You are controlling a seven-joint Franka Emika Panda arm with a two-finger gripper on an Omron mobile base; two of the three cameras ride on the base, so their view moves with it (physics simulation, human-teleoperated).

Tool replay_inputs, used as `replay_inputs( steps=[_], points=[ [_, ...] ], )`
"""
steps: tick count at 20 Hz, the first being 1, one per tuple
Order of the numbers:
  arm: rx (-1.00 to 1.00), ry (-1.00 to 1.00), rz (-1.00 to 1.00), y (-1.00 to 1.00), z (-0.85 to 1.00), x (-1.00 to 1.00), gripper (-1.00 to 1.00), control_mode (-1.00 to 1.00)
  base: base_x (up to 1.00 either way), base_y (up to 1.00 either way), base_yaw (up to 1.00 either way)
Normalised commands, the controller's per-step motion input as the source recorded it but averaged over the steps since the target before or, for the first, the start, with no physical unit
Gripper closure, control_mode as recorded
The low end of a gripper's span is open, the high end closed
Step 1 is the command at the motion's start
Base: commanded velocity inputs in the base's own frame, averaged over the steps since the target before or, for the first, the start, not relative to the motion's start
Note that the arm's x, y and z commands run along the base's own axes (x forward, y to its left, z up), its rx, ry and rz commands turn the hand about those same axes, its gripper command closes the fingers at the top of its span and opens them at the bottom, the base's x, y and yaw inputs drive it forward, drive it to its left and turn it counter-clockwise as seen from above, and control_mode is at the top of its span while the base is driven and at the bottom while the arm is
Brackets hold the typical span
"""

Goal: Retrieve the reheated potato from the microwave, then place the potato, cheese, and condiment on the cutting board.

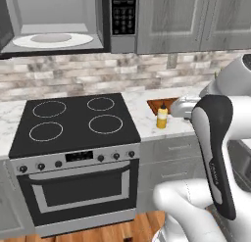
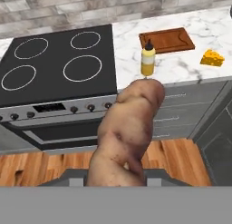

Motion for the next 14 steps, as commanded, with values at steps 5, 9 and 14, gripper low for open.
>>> replay_inputs(
  steps=[5, 9, 14],
  points=[
    [0.0, 0.0, 0.0, 0.0, 0.0, 0.0, 1.0, 1.0, 0.28, -0.85, 0.0],
    [0.0, 0.0, 0.0, 0.0, 0.0, 0.0, 1.0, 1.0, 0.67, -0.39, 0.0],
    [0.0, 0.0, 0.0, 0.0, 0.0, 0.0, 1.0, 1.0, 0.75, -0.09, 0.0]
  ],
)
